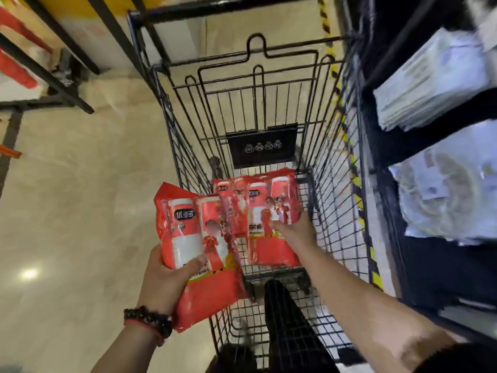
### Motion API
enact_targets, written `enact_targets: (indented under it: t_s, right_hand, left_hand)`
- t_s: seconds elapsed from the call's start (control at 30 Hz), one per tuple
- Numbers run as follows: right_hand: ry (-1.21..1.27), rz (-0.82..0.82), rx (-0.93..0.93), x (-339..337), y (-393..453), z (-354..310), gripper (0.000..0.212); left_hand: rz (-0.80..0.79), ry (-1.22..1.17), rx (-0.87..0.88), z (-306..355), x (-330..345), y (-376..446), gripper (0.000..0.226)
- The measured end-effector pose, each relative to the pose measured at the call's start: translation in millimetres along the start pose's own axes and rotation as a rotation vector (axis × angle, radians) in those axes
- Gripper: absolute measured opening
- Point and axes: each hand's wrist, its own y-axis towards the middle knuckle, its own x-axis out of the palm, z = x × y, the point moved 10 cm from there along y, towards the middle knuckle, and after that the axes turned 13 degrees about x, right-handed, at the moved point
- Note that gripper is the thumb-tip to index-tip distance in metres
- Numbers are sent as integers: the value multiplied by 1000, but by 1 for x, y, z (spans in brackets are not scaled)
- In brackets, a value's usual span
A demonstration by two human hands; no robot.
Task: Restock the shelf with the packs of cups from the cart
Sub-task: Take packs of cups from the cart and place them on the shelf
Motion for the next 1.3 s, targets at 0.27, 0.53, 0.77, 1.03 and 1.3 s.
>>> enact_targets:
  t_s: [0.27,0.53,0.77,1.03,1.3]
  right_hand:
    - [177,288,-114,-95,-135,63,98]
    - [388,587,-195,-142,-290,172,71]
    - [546,776,-210,-188,-391,258,74]
    - [700,1006,-176,-243,-480,355,73]
    - [757,1193,-104,-296,-575,480,74]
  left_hand:
    - [-239,-1,268,29,20,-40,39]
    - [-434,-56,409,41,23,-120,59]
    - [-621,-74,501,69,58,-198,77]
    - [-765,-122,636,106,120,-300,57]
    - [-959,-113,779,113,197,-451,66]
